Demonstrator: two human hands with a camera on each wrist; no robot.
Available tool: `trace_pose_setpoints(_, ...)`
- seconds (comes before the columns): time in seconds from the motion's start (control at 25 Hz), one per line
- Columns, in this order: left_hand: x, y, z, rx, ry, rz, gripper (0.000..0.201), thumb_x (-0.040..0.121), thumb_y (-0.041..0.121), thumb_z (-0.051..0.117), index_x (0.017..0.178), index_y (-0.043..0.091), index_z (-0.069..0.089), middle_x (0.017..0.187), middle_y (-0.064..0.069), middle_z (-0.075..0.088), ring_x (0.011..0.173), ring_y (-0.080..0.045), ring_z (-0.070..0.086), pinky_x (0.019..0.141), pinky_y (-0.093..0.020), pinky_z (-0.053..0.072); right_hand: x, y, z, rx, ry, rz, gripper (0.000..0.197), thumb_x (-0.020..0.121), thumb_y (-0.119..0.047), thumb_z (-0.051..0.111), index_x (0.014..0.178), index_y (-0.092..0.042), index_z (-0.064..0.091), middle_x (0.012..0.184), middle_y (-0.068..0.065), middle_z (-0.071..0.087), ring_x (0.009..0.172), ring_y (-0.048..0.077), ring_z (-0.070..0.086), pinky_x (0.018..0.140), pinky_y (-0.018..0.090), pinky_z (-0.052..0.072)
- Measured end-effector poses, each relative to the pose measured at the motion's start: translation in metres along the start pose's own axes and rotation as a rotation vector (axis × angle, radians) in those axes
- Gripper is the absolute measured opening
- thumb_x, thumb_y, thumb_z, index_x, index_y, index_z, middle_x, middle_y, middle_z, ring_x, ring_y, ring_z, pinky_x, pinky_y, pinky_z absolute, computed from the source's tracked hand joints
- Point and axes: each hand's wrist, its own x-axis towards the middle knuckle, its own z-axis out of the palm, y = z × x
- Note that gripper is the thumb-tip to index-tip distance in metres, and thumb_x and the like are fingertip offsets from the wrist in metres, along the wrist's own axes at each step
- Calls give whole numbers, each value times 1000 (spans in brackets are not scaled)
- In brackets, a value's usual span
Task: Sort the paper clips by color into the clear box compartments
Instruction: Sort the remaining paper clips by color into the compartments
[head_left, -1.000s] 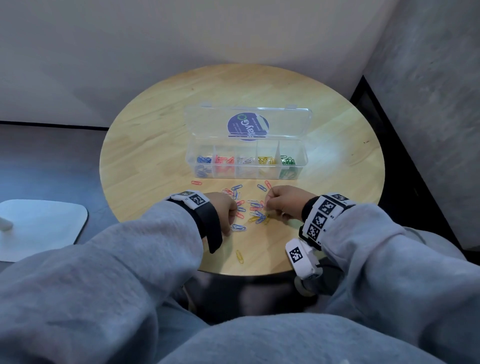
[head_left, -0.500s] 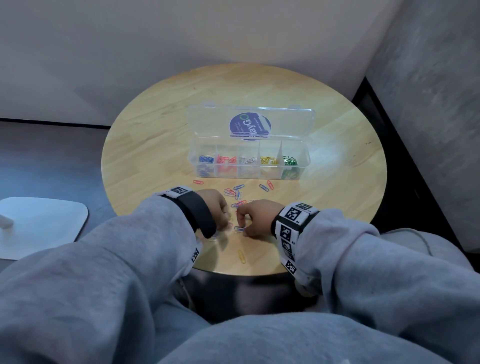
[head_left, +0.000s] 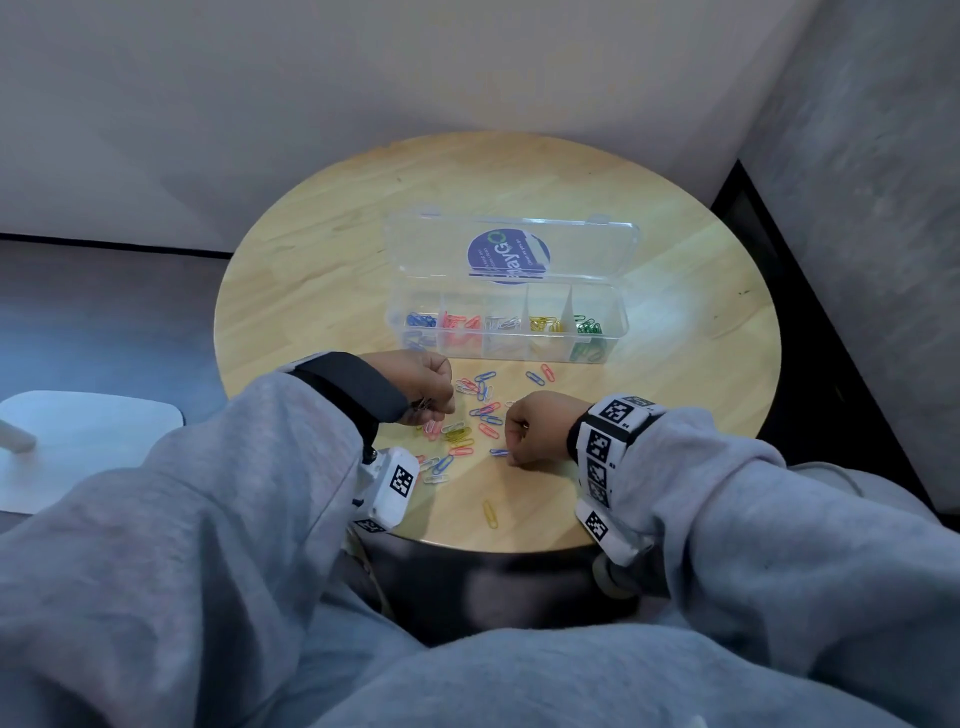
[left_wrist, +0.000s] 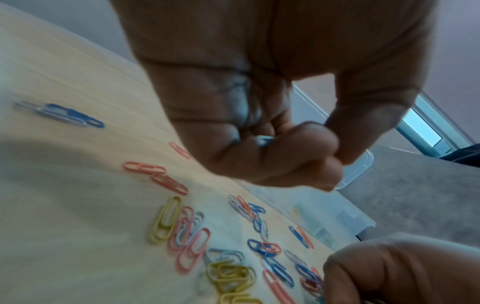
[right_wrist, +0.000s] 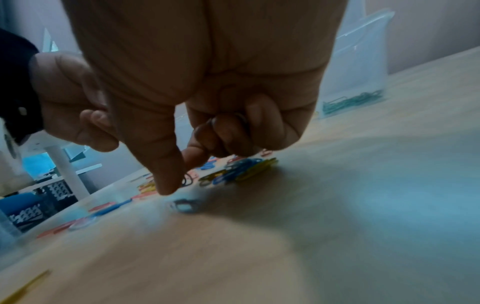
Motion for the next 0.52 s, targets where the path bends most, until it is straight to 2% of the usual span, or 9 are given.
trace_pose_setpoints(0.12,2,0,3,107,22,-40,32,85,-8,45,64,15,40,65,-7,49,39,-10,42,40,-15,31,0,6,-4,7,11,19,4,82,-20,65,86,-19,63,83,-5,57,81,14,51,55,16,34)
trace_pose_setpoints(0.2,6,-4,5,365,43,-59,23,79,5,61,66,18,47,63,-1,50,50,-13,40,49,-20,32,-1,10,-4,2,36,5,6,82,-19,65,86,-21,61,74,-11,51,82,14,50,54,15,33)
trace_pose_setpoints(0.28,7,-8,8,659,38,-78,19,70,15,70,69,23,53,64,7,54,59,-13,47,56,-22,38,-2,9,-3,6,46,-42,10,81,-18,65,83,-23,57,70,-15,44,81,14,48,53,16,32)
trace_pose_setpoints(0.32,8,-11,10,735,17,-99,17,68,16,70,69,24,55,66,8,57,63,-13,50,60,-23,42,-2,7,-2,4,34,-65,10,81,-18,65,83,-23,56,69,-15,44,81,14,48,53,16,32)
trace_pose_setpoints(0.44,9,-13,18,877,-29,-131,17,65,19,75,72,24,60,70,7,61,72,-16,56,67,-27,48,-1,4,1,-46,-4,-105,10,82,-18,64,86,-25,59,69,-15,43,81,14,48,53,16,31)
trace_pose_setpoints(0.52,11,-14,20,908,-59,-147,21,63,23,80,73,22,61,73,5,63,73,-17,57,68,-28,48,1,5,1,-60,-7,-99,11,82,-19,65,93,-20,65,72,-15,46,82,13,47,54,18,32)
